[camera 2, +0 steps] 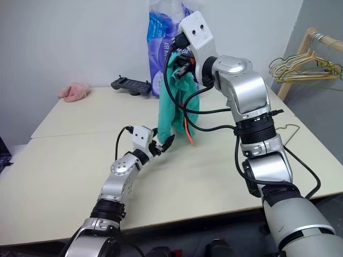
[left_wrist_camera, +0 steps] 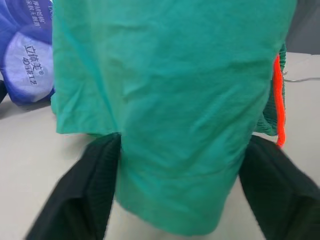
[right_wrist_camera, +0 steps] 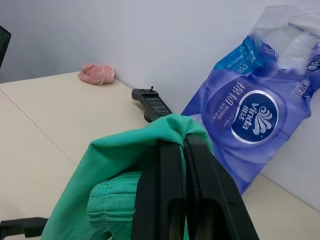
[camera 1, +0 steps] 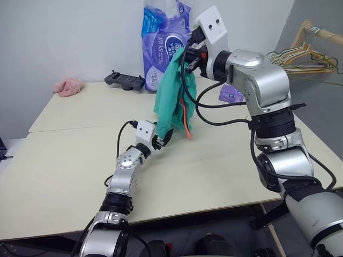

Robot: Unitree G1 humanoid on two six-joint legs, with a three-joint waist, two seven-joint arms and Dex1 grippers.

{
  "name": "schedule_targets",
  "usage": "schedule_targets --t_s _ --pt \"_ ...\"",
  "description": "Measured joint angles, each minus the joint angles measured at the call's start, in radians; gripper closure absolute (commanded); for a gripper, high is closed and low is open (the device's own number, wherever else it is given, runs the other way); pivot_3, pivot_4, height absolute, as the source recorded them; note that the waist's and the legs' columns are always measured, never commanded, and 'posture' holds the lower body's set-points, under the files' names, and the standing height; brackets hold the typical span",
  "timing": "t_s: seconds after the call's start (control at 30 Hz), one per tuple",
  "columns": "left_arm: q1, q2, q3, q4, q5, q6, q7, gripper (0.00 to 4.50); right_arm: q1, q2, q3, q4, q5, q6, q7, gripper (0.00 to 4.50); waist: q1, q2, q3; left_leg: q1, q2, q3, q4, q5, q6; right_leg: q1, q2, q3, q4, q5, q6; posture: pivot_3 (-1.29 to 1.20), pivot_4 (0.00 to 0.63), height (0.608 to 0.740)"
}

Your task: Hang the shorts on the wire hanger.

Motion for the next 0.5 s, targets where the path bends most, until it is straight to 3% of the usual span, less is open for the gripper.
schedule_targets --t_s 0.27,0.5 --pt "0.0 0.007 0.001 -0.01 -0.007 0.0 -0.019 4.38 0.002 -0.01 0.001 -0.004 0.0 0.001 -0.003 4.5 0.0 0.0 0.0 0.0 0.0 0.0 0.0 0.0 0.0 0.0 0.0 0.0 0.0 0.0 0.0 0.02 0.011 0.74" --pt "0.003 0.096 0.025 -0.047 -0.005 0.009 -0.013 4.48 0.109 -0.064 0.025 -0.015 -0.008 -0.05 0.019 4.5 0.0 0.0 0.0 0.0 0.0 0.0 0.0 0.0 0.0 0.0 0.0 0.0 0.0 0.0 0.0 0.05 0.009 0.74"
